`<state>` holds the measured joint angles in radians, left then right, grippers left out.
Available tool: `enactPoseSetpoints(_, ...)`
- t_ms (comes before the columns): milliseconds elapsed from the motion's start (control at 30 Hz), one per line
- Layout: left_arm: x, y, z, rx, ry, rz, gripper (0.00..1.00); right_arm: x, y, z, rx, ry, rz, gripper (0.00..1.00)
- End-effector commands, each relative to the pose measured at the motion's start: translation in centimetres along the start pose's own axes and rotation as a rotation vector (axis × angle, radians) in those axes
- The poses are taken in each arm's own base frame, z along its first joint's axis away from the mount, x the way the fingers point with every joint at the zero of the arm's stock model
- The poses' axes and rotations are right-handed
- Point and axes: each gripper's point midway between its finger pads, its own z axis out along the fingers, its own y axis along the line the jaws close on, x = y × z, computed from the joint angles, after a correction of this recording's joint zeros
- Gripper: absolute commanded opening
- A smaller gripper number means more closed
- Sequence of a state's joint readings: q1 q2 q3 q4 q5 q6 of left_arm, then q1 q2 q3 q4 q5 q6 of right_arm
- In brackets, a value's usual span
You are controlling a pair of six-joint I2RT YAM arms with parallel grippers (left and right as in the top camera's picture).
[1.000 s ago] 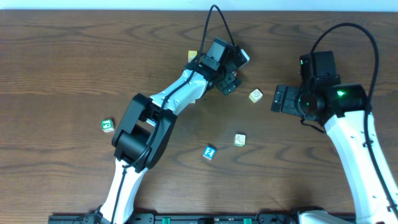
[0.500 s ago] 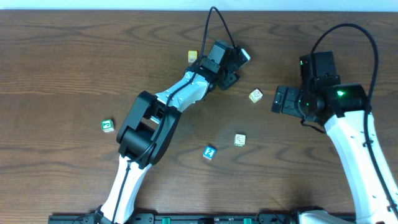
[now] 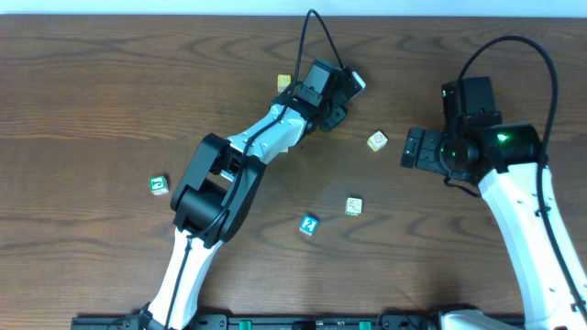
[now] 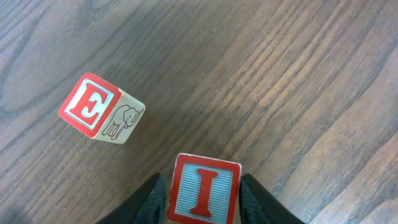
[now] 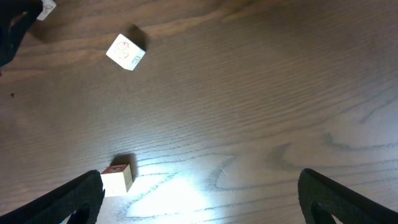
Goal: Spell out Ai2
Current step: 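Lower the I block beside the A block and release it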
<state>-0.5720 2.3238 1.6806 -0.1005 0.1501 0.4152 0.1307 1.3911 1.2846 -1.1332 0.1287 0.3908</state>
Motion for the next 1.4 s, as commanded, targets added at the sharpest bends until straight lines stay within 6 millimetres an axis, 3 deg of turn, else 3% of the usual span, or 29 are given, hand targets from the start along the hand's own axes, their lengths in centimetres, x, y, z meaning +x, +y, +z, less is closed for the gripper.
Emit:
enactPoseSetpoints(0,0.8,0.1,0.4,-0.002,0.023,-0.009,0.35,-0.3,0.0,-0.6,0.004,-0.021,0.013,0.99)
enactPoseSetpoints(167,1.9,-0.3,0.4,0.019,0.070,-0.016,0.32,-0.2,-0.1,-0.6,0.004,-0.019,0.014,0.99)
enactPoseSetpoints(500,4.7,-1.0,-0.5,0.017,0.198,-0.220,0.32,-0.1,0.0,-0.6,0.002,-0.012,0.013,0.99)
enactPoseSetpoints(667,6.6,0.7,-2.4,-0.131,0.300,-0.421,0.33,0.0,0.0,-0.6,-0.003,-0.010,0.021,0.99)
enactPoseSetpoints(833,7.6,0.4,-4.3,-0.158,0.372,-0.505,0.31,0.0,0.2,-0.6,-0.010,-0.006,0.021,0.99)
enactPoseSetpoints(1167,8.0,-1.1,-7.5,-0.162,0.451,-0.614,0.27,0.1,0.1,-0.6,-0.009,-0.002,0.020,0.99)
enactPoseSetpoints(1367,7.2,-1.7,-9.2,-0.174,0.451,-0.679,0.26,0.6,0.0,-0.6,-0.003,0.016,0.018,0.99)
